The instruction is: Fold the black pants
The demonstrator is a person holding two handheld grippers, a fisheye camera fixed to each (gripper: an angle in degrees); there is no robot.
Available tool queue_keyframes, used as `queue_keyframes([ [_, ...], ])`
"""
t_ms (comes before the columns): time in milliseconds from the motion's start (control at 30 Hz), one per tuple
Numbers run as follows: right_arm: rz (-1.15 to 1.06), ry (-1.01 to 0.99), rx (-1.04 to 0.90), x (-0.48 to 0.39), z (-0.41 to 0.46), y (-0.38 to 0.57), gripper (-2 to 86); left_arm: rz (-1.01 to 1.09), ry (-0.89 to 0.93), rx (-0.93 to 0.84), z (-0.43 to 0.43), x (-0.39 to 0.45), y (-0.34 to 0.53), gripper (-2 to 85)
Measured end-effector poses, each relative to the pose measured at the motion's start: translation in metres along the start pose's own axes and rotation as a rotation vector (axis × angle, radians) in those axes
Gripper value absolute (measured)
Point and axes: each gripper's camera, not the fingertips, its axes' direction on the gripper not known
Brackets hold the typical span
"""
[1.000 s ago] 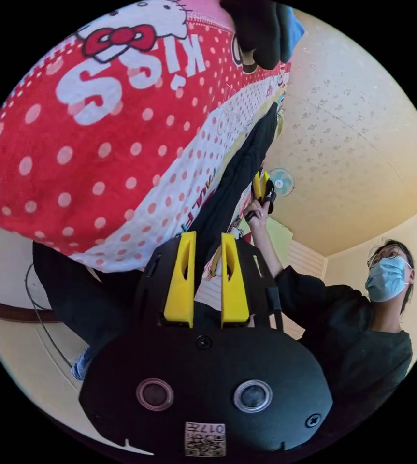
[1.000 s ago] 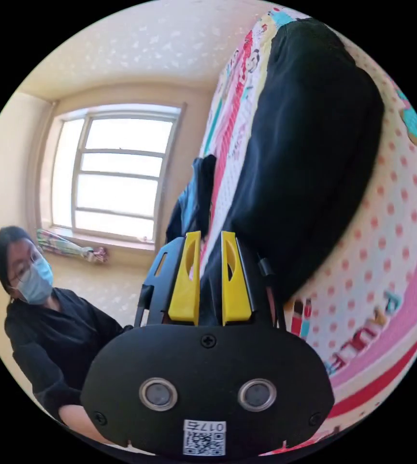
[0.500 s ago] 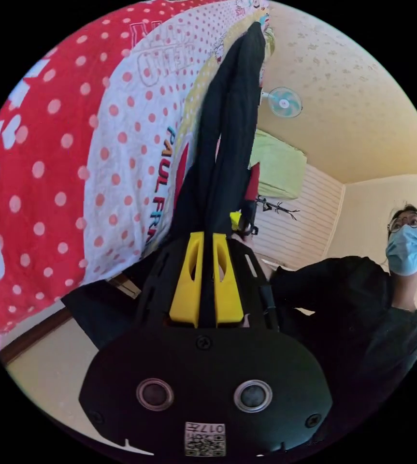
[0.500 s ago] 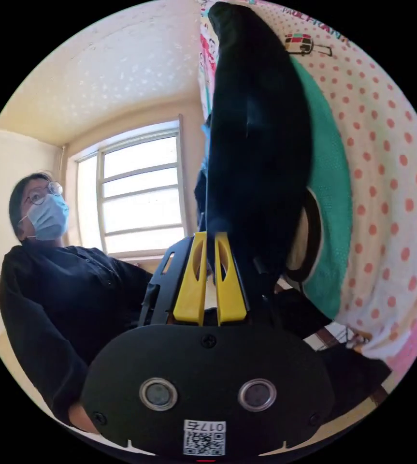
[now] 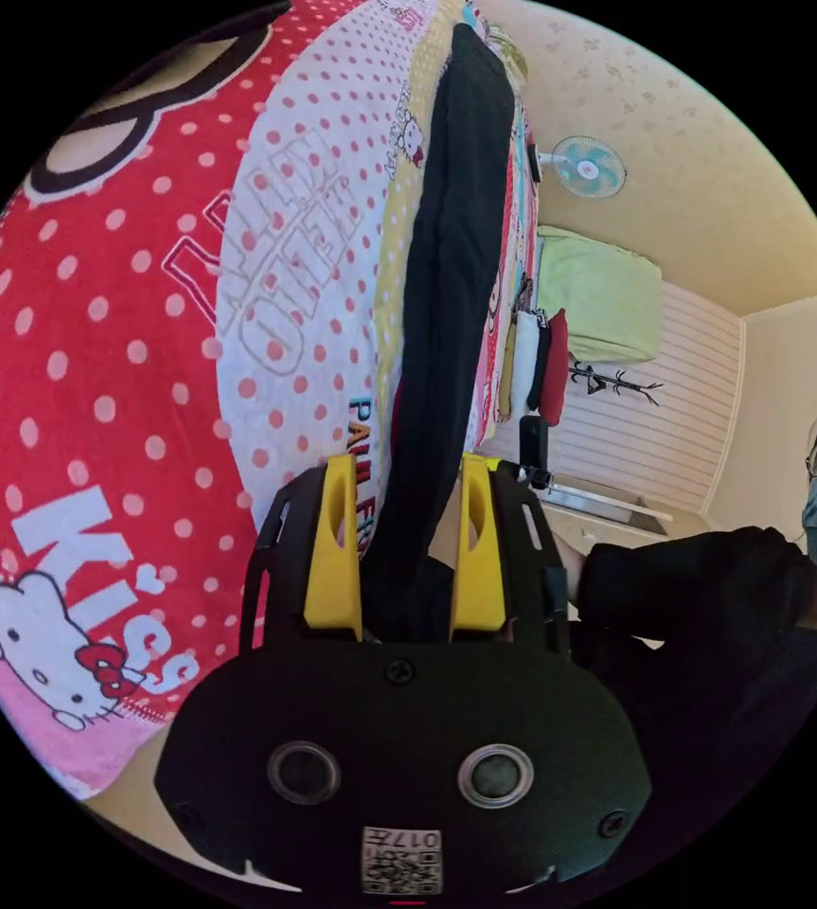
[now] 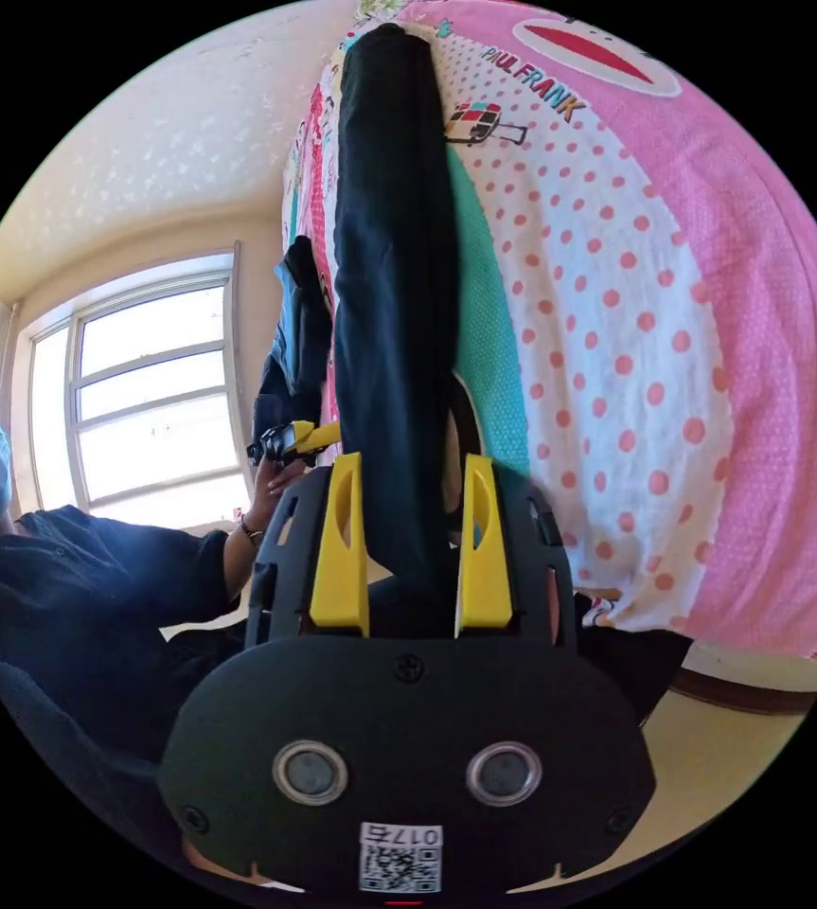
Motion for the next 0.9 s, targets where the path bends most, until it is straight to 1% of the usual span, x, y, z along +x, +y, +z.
queue_keyframes([
  [33,0.008,-0.046,0.021,0.005,0.005,0.004,15.0,0.019,0.031,-0.013,0.013,-0.001,-0.011,14.9],
  [100,0.014,-0.100,0.055,0.009,0.004,0.006,15.7,0.046,0.066,0.033,0.019,0.000,-0.026,14.9],
  [167,-0.004,-0.103,0.121,0.008,-0.008,0.002,15.9,0.045,0.060,0.132,0.009,-0.004,-0.051,15.0],
  [233,-0.044,-0.101,0.178,0.011,-0.029,-0.013,16.2,0.045,0.093,0.171,0.003,-0.013,-0.082,15.5],
  [300,-0.060,-0.088,0.193,0.019,-0.043,-0.032,16.5,0.039,0.145,0.170,0.003,-0.025,-0.120,16.2],
  [367,-0.072,-0.128,0.212,0.035,-0.056,-0.057,17.0,0.065,0.161,0.157,0.007,-0.032,-0.174,14.8],
  [467,-0.047,-0.256,0.234,0.070,-0.071,-0.102,17.2,0.096,0.147,0.128,0.017,-0.031,-0.238,13.6],
  [533,-0.078,-0.306,0.180,0.085,-0.071,-0.138,15.6,0.099,0.160,0.096,0.028,-0.033,-0.274,13.4],
  [667,-0.104,-0.417,0.110,0.092,-0.055,-0.167,14.2,0.045,0.257,-0.003,0.061,-0.045,-0.339,13.4],
  [733,-0.123,-0.447,0.043,0.087,-0.045,-0.169,13.0,0.033,0.339,-0.004,0.068,-0.051,-0.352,13.2],
  [767,-0.132,-0.443,0.039,0.085,-0.045,-0.166,11.1,0.072,0.403,0.024,0.067,-0.051,-0.354,12.8],
  [800,-0.162,-0.437,0.049,0.079,-0.049,-0.157,7.2,0.107,0.439,0.044,0.064,-0.048,-0.353,11.9],
  [867,-0.230,-0.533,0.095,0.068,-0.061,-0.139,5.2,0.239,0.553,0.122,0.050,-0.030,-0.337,8.7],
  [900,-0.274,-0.582,0.131,0.058,-0.072,-0.124,4.3,0.266,0.569,0.145,0.046,-0.023,-0.332,7.9],
])
